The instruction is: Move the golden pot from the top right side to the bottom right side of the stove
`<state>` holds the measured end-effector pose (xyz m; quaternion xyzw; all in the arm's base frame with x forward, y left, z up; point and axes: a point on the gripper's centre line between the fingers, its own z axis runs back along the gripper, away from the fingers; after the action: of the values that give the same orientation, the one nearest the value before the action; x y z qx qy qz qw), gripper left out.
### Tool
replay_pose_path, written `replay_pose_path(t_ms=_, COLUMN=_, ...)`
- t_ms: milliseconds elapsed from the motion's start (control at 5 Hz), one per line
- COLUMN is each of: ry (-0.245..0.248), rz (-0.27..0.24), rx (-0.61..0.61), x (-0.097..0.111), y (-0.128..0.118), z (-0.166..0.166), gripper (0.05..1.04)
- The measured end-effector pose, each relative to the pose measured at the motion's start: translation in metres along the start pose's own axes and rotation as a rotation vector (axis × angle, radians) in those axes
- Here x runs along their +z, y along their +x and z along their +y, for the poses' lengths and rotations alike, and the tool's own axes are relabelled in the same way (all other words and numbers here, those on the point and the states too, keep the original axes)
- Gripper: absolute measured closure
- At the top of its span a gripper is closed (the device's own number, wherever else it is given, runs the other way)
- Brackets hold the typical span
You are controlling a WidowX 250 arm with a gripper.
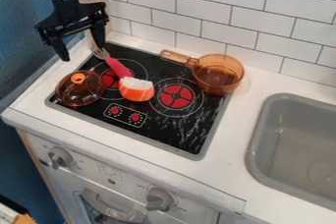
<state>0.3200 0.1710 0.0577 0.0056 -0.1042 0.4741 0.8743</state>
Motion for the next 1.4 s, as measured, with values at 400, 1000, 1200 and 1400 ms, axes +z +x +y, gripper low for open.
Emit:
replay_pose_path(t_ms=400, ry=0.026, rz=0.03, rx=-0.044, x=-0.016, y=-0.012, z=-0.002, gripper=0.084)
replay_pose_path(t_ms=1000, ry=-0.117, rz=0.017, rx=-0.372, x=0.012, y=-0.044, z=-0.075, gripper=0.084)
replay_pose_path(t_ms=1200, ry=-0.184, rz=0.018, rx=-0.409, x=0.02, y=-0.049, z=-0.103, gripper=0.084)
replay_pose_path(t_ms=1400, ry=-0.202, rz=0.063, rx=-0.439, x=-0.001, y=-0.062, z=-0.125, gripper=0.084)
